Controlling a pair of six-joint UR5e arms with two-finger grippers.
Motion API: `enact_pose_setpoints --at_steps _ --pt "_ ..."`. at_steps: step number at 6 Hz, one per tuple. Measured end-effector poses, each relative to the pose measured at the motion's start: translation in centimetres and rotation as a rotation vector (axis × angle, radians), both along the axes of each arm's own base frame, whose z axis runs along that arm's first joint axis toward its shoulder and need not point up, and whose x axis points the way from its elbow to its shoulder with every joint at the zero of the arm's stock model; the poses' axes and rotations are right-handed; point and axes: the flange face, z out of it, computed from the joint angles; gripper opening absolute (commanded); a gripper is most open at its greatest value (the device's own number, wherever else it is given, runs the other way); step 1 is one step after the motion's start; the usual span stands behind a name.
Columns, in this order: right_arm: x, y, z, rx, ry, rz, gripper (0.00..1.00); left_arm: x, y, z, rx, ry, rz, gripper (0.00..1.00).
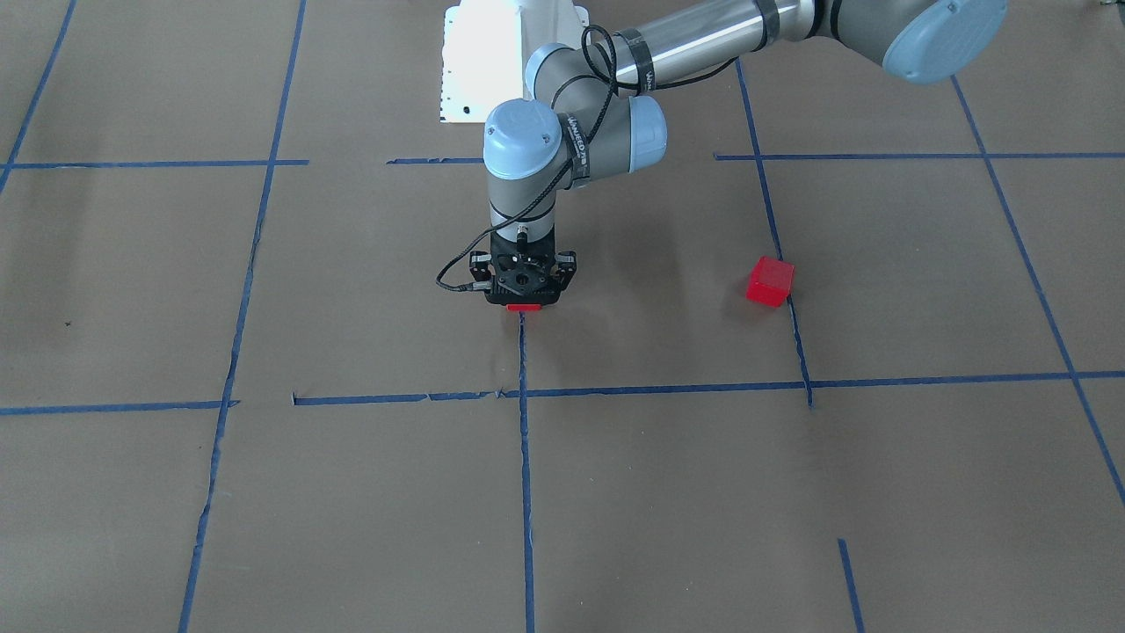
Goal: Form red blocks into L shape at center
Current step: 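Lower the cube just beyond the placed cube, farther from the robot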
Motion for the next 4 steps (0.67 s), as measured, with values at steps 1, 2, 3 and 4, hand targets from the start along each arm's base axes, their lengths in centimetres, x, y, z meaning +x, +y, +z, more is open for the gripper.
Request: enact_pose_setpoints --at_steps 1,2,3,4 --pt "0.0 0.0 0.04 0.0 0.0 0.0 1.0 0.0 0.0 0.0 0.0 0.0 0.001 0.3" --pt "0.01 0.0 0.05 -0.001 0.001 0.0 1.0 0.01 0.01 0.0 0.0 0.001 0.001 0.35" --pt "-0.01 0.0 0.06 -0.001 0.001 -0.001 1.0 0.01 0.02 0.0 -0.001 0.001 0.002 0.41" --pt "-0.01 0.0 0.07 -0.001 0.001 -0.001 1.0 0.01 0.03 0.0 -0.002 0.001 0.003 0.52"
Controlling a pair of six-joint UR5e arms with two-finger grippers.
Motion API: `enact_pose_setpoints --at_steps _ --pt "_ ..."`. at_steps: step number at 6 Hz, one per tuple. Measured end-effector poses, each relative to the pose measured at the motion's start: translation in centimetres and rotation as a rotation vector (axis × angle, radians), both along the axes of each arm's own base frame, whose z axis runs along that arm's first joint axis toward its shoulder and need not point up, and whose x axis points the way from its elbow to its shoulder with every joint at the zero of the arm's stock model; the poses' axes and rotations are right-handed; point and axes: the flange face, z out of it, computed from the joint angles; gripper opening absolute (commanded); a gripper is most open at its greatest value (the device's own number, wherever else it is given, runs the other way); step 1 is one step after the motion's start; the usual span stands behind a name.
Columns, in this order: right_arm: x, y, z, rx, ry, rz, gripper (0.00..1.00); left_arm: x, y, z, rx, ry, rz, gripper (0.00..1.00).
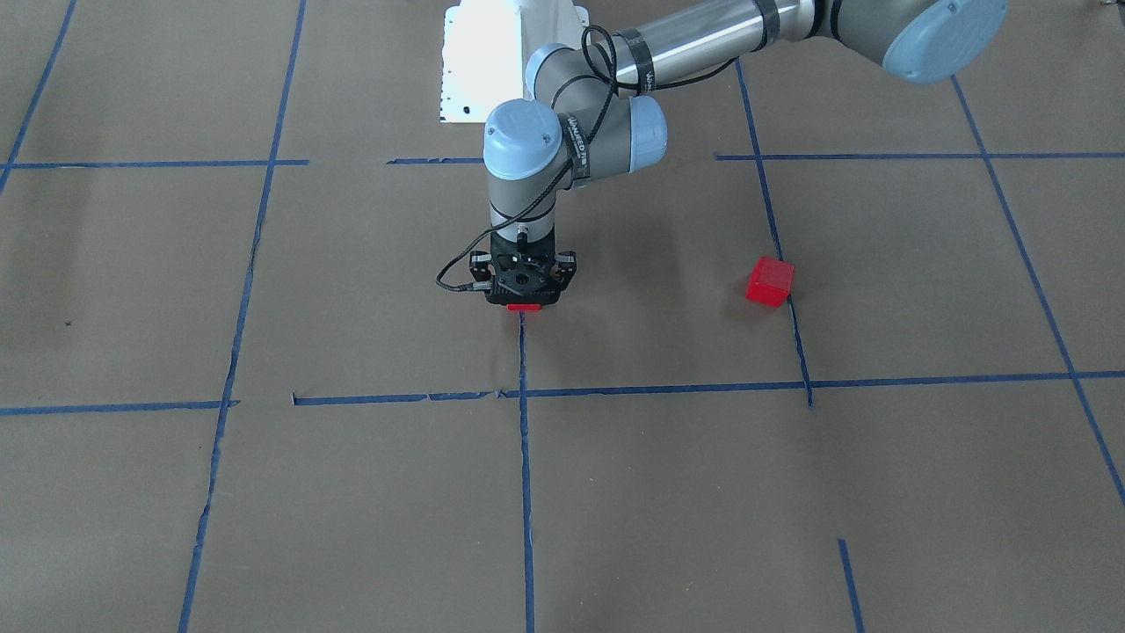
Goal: Form red blocks into L shape at center
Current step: 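Lower the cube just beyond the placed cube, farther from the robot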
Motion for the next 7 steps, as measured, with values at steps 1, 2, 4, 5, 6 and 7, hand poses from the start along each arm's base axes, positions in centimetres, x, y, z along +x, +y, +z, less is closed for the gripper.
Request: enact_pose_setpoints --at_steps 1,2,4,5,6,7 --pt "0.0 0.0 0.0 0.0 0.0 0.0 1.0 0.0 0.0 0.0 0.0 0.001 0.001 0.6" --pt "0.0 0.0 0.0 0.0 -0.001 0.0 1.0 0.1 0.2 0.2 -0.004 -0.003 0.004 0.64" --pt "0.0 0.0 0.0 0.0 0.0 0.0 1.0 0.0 0.0 0.1 -0.002 0.001 0.003 0.97" --pt "0.0 0.0 0.0 0.0 0.0 0.0 1.0 0.0 0.1 0.0 0.0 0.001 0.006 1.0" --pt "0.0 -0.1 0.0 0.001 0.0 0.0 1.0 -0.3 0.1 -0.4 0.02 0.006 0.021 1.0" --pt "0.0 -0.1 -0.1 0.002 -0.001 0.001 1.0 -1.2 -0.1 -1.1 0.047 0.015 0.034 1.0"
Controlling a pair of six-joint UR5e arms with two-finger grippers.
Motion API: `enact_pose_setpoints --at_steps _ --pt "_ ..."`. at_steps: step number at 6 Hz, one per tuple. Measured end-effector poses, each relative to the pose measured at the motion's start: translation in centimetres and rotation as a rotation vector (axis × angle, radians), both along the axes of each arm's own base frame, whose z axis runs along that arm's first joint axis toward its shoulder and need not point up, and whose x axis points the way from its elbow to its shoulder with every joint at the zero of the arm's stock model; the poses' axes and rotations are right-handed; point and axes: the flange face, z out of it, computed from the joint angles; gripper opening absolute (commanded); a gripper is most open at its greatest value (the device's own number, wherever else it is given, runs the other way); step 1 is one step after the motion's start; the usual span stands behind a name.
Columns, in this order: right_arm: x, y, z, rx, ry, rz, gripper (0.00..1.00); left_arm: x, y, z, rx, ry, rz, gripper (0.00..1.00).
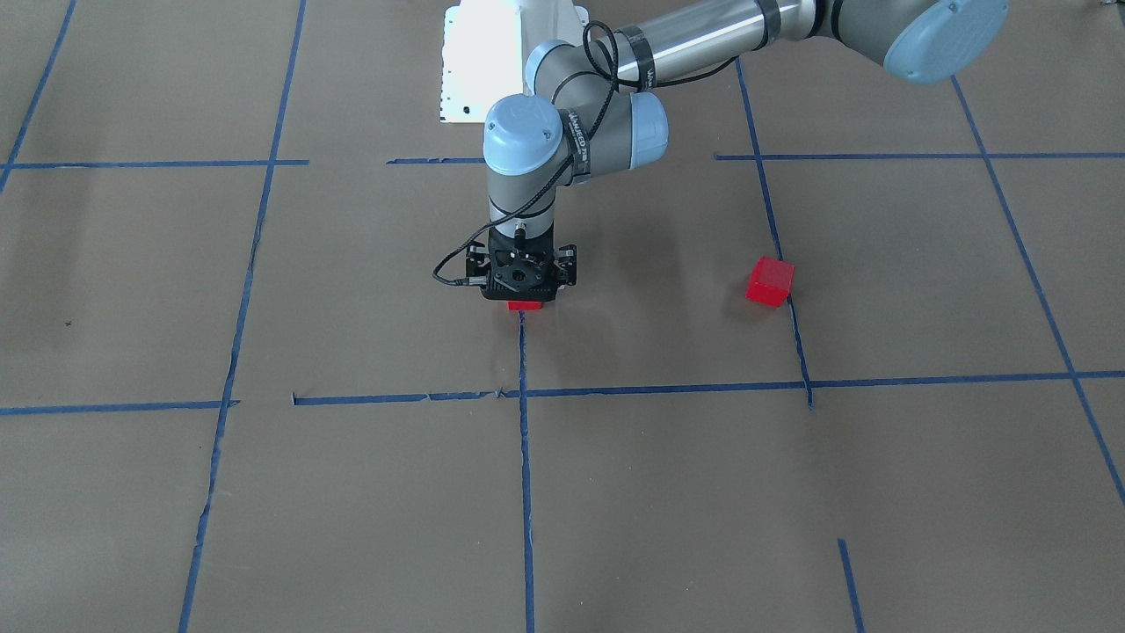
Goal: Form red blocks into L shape at center
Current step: 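Lower the cube just beyond the placed cube, farther from the robot, then open the left gripper and lift it away from the cubes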
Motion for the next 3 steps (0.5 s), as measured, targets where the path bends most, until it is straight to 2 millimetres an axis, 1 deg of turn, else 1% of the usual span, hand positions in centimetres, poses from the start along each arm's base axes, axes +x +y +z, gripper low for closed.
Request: enact_pose_setpoints --at_steps 3 --pt "0.0 0.0 -0.1 0.003 -0.001 -0.001 1.0 -3.8 -2.0 -1.7 -0.016 0.046 0.014 1.0"
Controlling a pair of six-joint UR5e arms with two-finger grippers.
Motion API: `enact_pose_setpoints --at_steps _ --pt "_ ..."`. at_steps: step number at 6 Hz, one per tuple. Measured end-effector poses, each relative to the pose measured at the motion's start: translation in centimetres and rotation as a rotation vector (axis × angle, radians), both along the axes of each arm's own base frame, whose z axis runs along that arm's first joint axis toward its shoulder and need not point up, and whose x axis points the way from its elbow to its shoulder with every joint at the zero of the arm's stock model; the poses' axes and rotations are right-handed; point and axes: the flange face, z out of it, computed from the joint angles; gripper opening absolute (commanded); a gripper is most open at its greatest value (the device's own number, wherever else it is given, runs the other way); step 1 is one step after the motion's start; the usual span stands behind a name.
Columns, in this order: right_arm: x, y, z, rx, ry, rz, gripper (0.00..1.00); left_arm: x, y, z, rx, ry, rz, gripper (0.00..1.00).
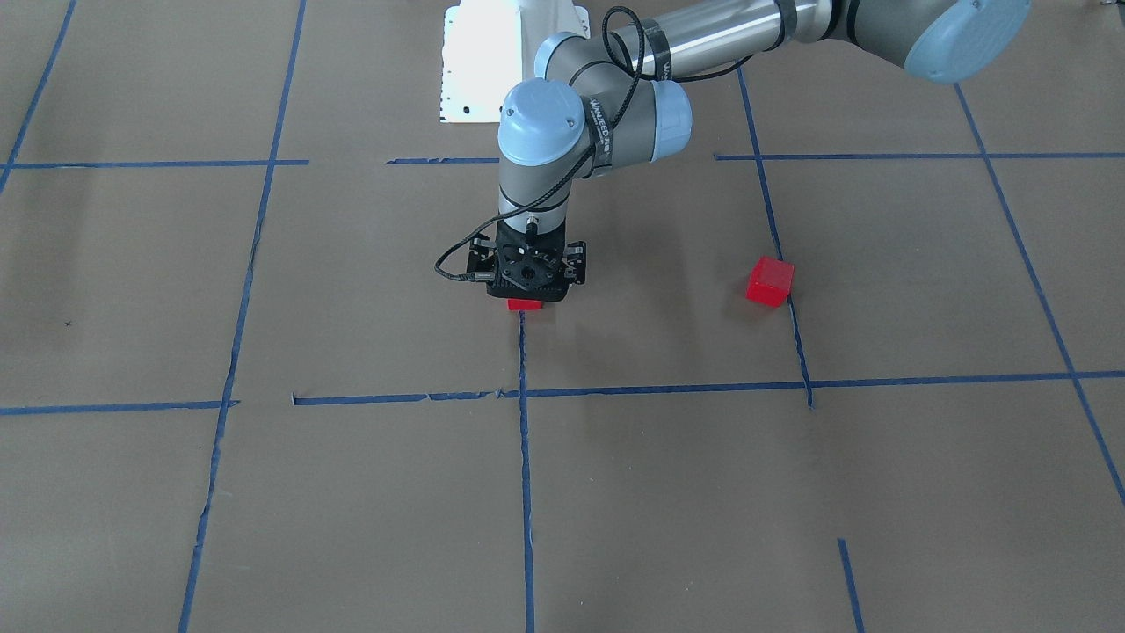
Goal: Form red blocks into L shape at center
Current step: 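Open the left gripper and lift it away from the cubes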
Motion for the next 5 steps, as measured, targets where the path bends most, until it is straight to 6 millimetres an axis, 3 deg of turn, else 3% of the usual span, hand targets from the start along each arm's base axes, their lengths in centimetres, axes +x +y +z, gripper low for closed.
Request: enact_pose_setpoints --at_steps 2,3,4,5 --pt "0.0 0.0 0.0 0.0 0.0 0.0 1.0 -2.4 -1.2 -0.7 0.015 -0.014 0.007 1.0" --pt "0.0 0.0 0.0 0.002 0.0 -0.002 1.0 -5.4 -2.6 -0.3 0.007 -0.002 0.027 1.0" --pt "0.0 0.0 -0.1 0.006 0.0 -0.004 1.0 -10.4 -4.3 1.8 -0.011 0.029 0.055 1.0" --pt "0.0 0.0 -0.2 0.007 0.0 -0.004 1.0 -16.5 -5.1 5.5 -0.016 0.046 0.065 1.0"
